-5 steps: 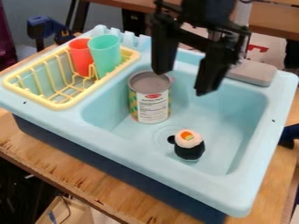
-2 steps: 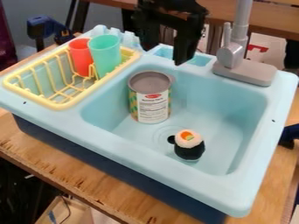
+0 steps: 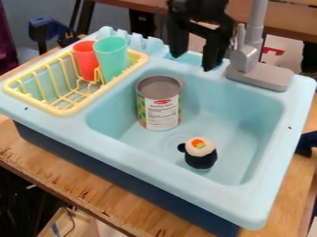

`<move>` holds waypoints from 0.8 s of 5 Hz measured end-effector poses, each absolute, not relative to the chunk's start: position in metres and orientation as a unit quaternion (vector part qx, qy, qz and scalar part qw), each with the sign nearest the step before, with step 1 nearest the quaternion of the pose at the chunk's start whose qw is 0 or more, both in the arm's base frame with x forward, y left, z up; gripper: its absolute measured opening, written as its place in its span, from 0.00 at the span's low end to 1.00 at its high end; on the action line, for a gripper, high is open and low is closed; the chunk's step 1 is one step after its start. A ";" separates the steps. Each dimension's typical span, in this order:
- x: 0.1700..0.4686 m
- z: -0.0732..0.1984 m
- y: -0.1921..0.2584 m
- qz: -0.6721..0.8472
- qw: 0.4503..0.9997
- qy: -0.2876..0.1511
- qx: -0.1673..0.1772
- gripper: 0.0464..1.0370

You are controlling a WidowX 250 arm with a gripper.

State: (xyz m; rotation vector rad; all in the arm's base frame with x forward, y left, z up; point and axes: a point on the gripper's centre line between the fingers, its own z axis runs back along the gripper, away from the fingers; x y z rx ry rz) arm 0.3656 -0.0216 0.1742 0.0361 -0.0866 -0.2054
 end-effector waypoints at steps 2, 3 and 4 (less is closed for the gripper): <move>0.374 0.156 -0.004 -0.075 0.997 -0.028 0.009 0.96; 0.373 0.154 0.006 -0.062 0.998 -0.025 0.005 0.96; 0.373 0.152 0.016 -0.052 0.998 -0.026 0.005 0.96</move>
